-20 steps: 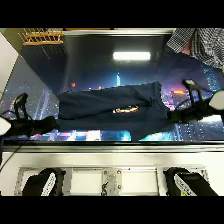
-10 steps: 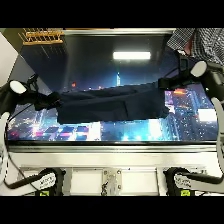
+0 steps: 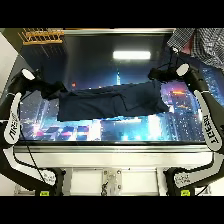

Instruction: Fold the clothes and pants, and hang the long-sleeved shirts on hangers.

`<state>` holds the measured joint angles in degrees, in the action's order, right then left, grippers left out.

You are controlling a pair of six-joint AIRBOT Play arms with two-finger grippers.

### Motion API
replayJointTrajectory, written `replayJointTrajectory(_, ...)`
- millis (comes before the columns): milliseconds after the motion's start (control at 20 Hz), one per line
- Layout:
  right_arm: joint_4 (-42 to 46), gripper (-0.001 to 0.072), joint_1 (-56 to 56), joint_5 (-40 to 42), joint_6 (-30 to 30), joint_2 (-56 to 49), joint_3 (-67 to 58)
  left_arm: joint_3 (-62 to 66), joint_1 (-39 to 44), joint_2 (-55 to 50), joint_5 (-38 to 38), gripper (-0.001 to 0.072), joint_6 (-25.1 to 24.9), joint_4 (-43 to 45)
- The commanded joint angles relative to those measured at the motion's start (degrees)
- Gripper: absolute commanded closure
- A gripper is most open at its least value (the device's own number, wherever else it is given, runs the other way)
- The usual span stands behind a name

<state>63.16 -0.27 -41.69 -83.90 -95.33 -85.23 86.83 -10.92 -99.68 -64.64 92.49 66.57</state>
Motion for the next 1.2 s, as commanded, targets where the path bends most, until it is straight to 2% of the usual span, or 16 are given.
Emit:
replayJointTrajectory(0, -0.39, 0.0189, -2.01, 0.66, 0.15, 2.45, -0.28, 5.97, -1.49, 0.46, 0.35, 0.0031, 0.42, -1.49)
replayJointTrajectory(50, 2.54, 0.0227, -3.10, -1.88, 0.13, 4.39, 0.07, 5.42, -2.34, 2.34, 0.02, 0.0031, 0.39, -0.46)
replayJointTrajectory(200, 10.14, 0.0223, -7.37, -9.55, 0.13, 13.14, 8.09, -5.31, -4.61, 10.54, 0.20, 0.0031, 0.31, 2.60)
replayJointTrajectory(400, 9.03, 0.0211, -14.51, -11.76, -2.73, 25.18, 29.64, -29.27, -5.60, 20.72, 2.91, 0.0031, 0.35, 2.19)
replayJointTrajectory(500, 4.87, -0.0008, -17.27, -11.74, -3.08, 28.35, 38.21, -39.76, -4.81, 24.90, 5.53, 0.0031, 0.39, 0.02)
replayJointTrajectory(550, 2.21, -0.0008, -18.01, -11.67, -3.02, 28.72, 41.09, -43.95, -4.66, 26.56, 7.56, 0.0031, 0.39, -2.58)
replayJointTrajectory(800, -5.57, -0.0008, -14.38, -2.21, -2.86, 25.94, 45.42, -54.88, -4.11, 28.55, 20.09, 0.0031, 0.28, -16.48)
replayJointTrajectory(950, -8.94, -0.0008, -9.55, 5.79, -2.89, 22.45, 45.40, -53.48, -1.51, 24.57, 22.73, 0.0031, -1.73, -20.24)
replayJointTrajectory(1150, -12.22, -0.0006, -5.70, 11.80, -2.91, 18.14, 45.22, -46.84, 2.62, 19.06, 24.65, 0.0032, -1.62, -20.02)
